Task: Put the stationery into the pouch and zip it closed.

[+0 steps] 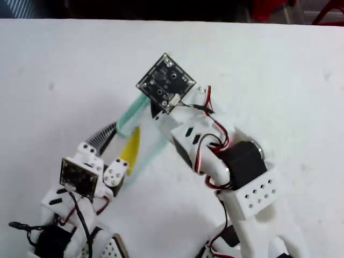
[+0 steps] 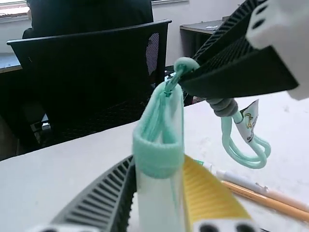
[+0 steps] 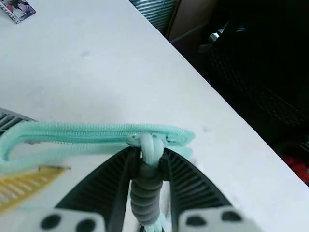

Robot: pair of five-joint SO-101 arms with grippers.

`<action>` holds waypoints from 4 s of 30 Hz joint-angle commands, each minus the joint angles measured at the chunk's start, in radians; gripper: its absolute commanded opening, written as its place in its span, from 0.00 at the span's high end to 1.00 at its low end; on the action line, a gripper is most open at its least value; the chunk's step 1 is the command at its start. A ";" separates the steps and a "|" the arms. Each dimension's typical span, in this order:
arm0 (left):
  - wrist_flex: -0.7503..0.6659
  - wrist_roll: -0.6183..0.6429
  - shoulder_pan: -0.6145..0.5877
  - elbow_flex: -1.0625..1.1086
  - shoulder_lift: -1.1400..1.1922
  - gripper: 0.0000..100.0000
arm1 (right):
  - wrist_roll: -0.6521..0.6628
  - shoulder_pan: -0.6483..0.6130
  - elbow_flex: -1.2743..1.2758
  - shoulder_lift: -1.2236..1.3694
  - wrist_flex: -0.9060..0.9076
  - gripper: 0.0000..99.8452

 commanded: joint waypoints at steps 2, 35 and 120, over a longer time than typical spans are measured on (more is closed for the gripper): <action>0.115 0.048 -0.007 -0.044 0.005 0.76 | -0.009 -0.004 -0.015 -0.031 -0.019 0.98; 0.083 0.012 -0.002 0.008 0.005 0.96 | -0.040 0.107 -0.034 -0.048 0.051 0.67; 0.034 0.015 -0.091 0.069 0.005 0.78 | 0.114 0.564 0.028 1.017 -0.214 0.81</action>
